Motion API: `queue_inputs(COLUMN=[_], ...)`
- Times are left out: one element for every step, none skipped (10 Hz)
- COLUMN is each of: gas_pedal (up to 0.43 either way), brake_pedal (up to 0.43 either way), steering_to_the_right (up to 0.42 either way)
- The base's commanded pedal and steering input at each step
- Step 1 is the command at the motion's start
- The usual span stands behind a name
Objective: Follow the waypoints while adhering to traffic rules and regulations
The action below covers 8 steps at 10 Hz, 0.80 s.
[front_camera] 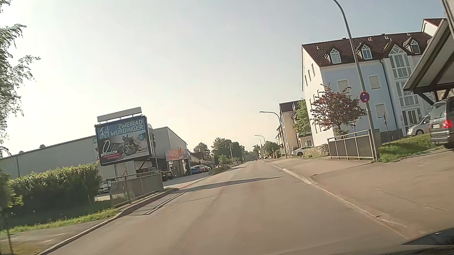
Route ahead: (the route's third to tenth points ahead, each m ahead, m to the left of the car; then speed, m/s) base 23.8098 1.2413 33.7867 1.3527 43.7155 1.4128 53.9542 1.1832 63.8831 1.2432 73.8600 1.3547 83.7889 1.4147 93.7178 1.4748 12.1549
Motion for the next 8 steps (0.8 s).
queue_inputs(gas_pedal=[0.150,0.150,0.150,0.150,0.150,0.150,0.150,0.150], brake_pedal=[0.000,0.000,0.000,0.000,0.000,0.000,0.000,0.000], steering_to_the_right=[0.006,0.006,0.006,0.006,0.006,0.005,0.005,0.005])
